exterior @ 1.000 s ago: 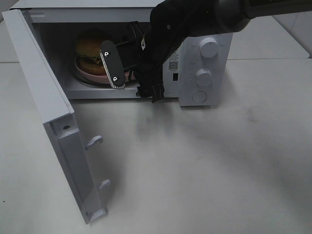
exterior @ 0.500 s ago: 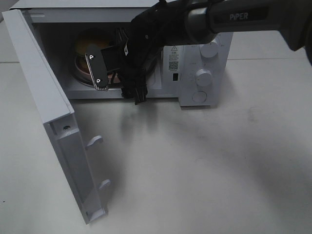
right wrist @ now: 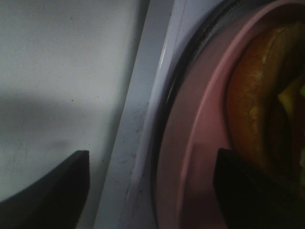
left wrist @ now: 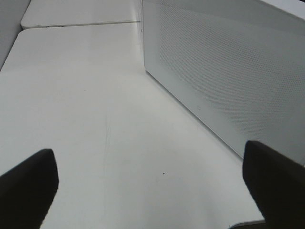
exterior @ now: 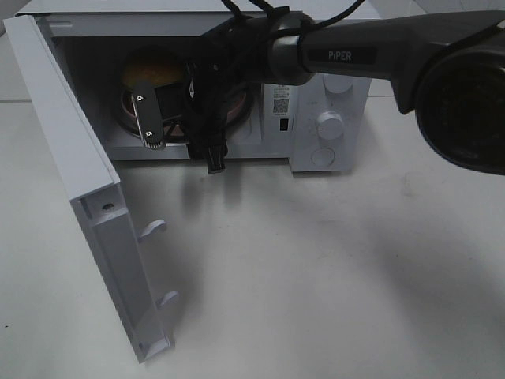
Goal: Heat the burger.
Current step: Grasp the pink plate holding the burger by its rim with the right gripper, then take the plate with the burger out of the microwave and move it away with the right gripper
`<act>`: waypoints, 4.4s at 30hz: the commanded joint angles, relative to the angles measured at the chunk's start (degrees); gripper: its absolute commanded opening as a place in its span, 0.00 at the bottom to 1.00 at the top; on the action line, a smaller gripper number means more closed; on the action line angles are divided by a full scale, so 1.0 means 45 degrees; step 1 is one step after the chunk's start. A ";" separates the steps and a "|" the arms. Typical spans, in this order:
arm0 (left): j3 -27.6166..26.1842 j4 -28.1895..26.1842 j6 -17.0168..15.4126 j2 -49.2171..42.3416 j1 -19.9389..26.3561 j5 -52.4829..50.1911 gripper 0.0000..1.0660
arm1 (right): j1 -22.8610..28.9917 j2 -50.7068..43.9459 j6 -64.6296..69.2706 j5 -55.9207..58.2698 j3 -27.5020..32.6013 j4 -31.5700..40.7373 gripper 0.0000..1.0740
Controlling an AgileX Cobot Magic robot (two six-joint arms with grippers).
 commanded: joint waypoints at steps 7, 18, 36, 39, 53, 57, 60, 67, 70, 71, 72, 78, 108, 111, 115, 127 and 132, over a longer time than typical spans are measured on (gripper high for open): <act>0.0038 0.0000 -0.0102 -0.0293 0.0038 -0.0115 0.94 | -0.0127 0.0229 0.0178 0.0484 -0.0446 0.0306 0.14; 0.0038 0.0000 -0.0102 -0.0293 0.0038 -0.0115 0.94 | -0.0115 0.0229 0.0267 0.0764 -0.0446 0.0433 0.00; 0.0038 0.0000 -0.0102 -0.0293 0.0038 -0.0115 0.94 | -0.0102 -0.1388 -0.1248 0.0649 0.0929 0.0929 0.00; 0.0038 0.0000 -0.0102 -0.0293 0.0038 -0.0115 0.94 | -0.0127 -0.1935 -0.2228 0.0051 0.1859 0.1108 0.00; 0.0038 0.0000 -0.0102 -0.0293 0.0038 -0.0115 0.94 | -0.0280 -0.4214 -0.5131 -0.2737 0.5577 0.2699 0.00; 0.0038 0.0000 -0.0102 -0.0293 0.0038 -0.0115 0.94 | -0.0280 -0.4711 -0.6061 -0.3018 0.6379 0.3247 0.00; 0.0038 0.0000 -0.0102 -0.0293 0.0038 -0.0115 0.94 | -0.0280 -0.5017 -0.6430 -0.3005 0.6774 0.3489 0.00; 0.0038 0.0000 -0.0102 -0.0293 0.0038 -0.0115 0.94 | -0.0280 -0.5946 -0.7487 -0.3005 0.7767 0.4558 0.00; 0.0038 0.0000 -0.0102 -0.0293 0.0038 -0.0115 0.94 | -0.0280 -0.6175 -0.7754 -0.3005 0.8034 0.4800 0.00; 0.0038 0.0000 -0.0102 -0.0293 0.0038 -0.0115 0.94 | -0.0280 -0.6404 -0.7843 -0.3005 0.8327 0.4826 0.00; 0.0038 0.0000 -0.0102 -0.0293 0.0038 -0.0115 0.94 | -0.0280 -0.6532 -0.7856 -0.3030 0.8505 0.4826 0.00; 0.0038 0.0000 -0.0102 -0.0293 0.0038 -0.0115 0.94 | -0.0280 -0.7181 -0.7856 -0.3298 0.9346 0.4826 0.00; 0.0038 0.0000 -0.0102 -0.0293 0.0038 -0.0115 0.94 | -0.0280 -1.2287 -0.7639 -0.4240 1.5495 0.4800 0.00; 0.0038 0.0000 -0.0102 -0.0293 0.0038 -0.0115 0.94 | -0.0280 -1.2885 -0.7589 -0.4240 1.5979 0.4800 0.00; 0.0038 0.0000 -0.0102 -0.0293 0.0038 -0.0115 0.94 | -0.0280 -1.3675 -0.7550 -0.4240 1.6667 0.4800 0.00; 0.0038 0.0000 -0.0102 -0.0293 0.0038 -0.0115 0.94 | -0.0280 -1.6157 -0.6443 -0.4227 1.8666 0.4736 0.00; 0.0038 0.0000 -0.0102 -0.0293 0.0038 -0.0115 0.94 | -0.0280 -1.6972 -0.5908 -0.4202 1.9341 0.4609 0.00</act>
